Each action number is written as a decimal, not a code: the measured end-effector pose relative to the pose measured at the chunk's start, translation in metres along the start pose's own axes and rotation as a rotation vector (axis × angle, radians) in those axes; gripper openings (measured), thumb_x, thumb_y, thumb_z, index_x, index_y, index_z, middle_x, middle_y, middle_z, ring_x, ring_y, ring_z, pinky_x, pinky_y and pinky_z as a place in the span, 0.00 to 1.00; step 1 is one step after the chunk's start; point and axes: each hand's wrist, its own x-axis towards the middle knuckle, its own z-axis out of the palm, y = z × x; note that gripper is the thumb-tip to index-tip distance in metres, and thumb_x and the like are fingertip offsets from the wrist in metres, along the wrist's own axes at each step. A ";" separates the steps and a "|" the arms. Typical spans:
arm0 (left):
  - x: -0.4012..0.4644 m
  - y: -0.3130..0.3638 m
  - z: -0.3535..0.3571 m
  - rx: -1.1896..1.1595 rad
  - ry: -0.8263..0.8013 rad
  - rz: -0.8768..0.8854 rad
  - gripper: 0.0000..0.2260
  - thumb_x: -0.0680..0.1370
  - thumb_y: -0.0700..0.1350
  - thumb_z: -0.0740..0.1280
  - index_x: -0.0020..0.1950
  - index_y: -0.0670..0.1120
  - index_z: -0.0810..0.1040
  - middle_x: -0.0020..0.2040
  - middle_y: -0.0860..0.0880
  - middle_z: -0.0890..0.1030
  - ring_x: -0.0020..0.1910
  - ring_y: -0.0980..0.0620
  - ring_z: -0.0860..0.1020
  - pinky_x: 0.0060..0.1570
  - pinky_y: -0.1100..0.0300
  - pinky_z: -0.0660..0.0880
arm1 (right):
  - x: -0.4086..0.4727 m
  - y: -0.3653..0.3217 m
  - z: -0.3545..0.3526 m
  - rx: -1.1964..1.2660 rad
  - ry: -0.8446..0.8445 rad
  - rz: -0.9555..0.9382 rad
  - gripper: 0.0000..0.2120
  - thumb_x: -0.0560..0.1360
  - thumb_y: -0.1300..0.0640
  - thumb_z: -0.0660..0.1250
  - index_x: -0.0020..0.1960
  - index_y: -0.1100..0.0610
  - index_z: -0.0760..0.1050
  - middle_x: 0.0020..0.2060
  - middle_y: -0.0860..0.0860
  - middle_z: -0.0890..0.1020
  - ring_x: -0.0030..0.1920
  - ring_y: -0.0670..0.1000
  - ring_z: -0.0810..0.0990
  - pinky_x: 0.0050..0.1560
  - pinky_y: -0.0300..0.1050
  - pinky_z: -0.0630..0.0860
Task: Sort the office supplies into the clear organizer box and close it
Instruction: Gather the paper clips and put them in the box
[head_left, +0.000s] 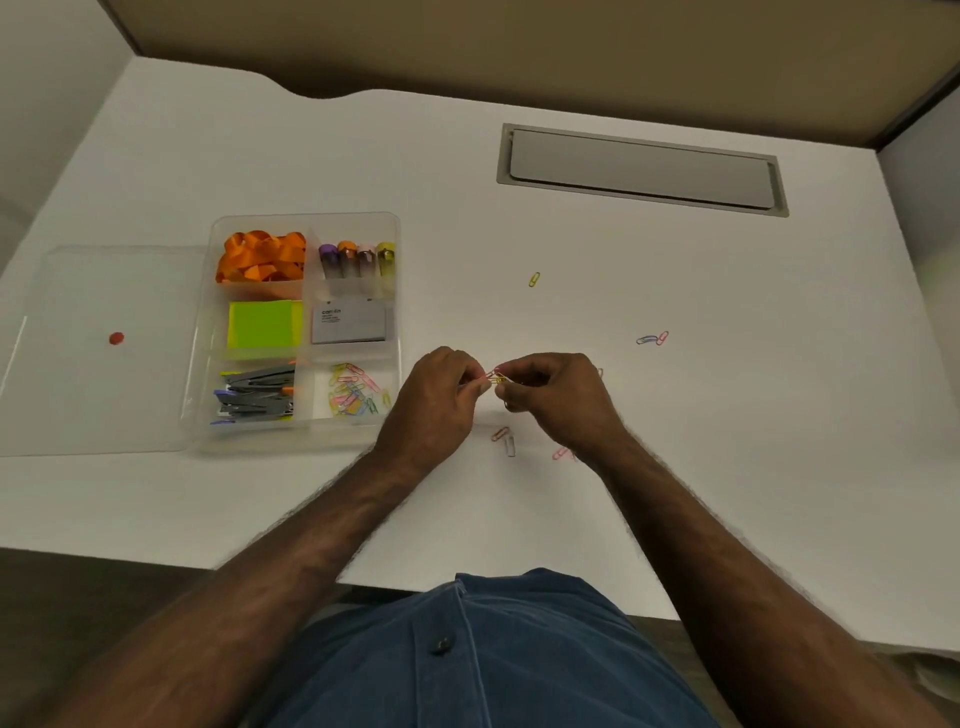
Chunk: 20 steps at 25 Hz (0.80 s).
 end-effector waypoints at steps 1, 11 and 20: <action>-0.001 -0.005 -0.013 -0.003 0.031 -0.010 0.03 0.80 0.42 0.71 0.47 0.43 0.80 0.44 0.48 0.79 0.43 0.51 0.74 0.42 0.62 0.71 | 0.002 -0.010 0.010 0.044 -0.020 -0.015 0.08 0.74 0.63 0.77 0.51 0.53 0.88 0.40 0.49 0.89 0.40 0.52 0.88 0.39 0.35 0.81; -0.016 -0.067 -0.099 0.045 0.190 -0.087 0.05 0.80 0.41 0.71 0.53 0.40 0.83 0.48 0.44 0.82 0.47 0.51 0.77 0.47 0.60 0.75 | 0.027 -0.073 0.109 -0.147 -0.185 -0.173 0.11 0.78 0.61 0.73 0.60 0.55 0.86 0.51 0.53 0.89 0.47 0.52 0.88 0.54 0.54 0.86; -0.022 -0.067 -0.102 0.057 0.235 -0.116 0.05 0.80 0.40 0.71 0.55 0.41 0.83 0.53 0.44 0.83 0.51 0.50 0.81 0.51 0.56 0.82 | 0.023 -0.077 0.098 -0.190 -0.174 -0.236 0.14 0.80 0.65 0.69 0.61 0.54 0.85 0.54 0.50 0.88 0.53 0.47 0.86 0.59 0.48 0.84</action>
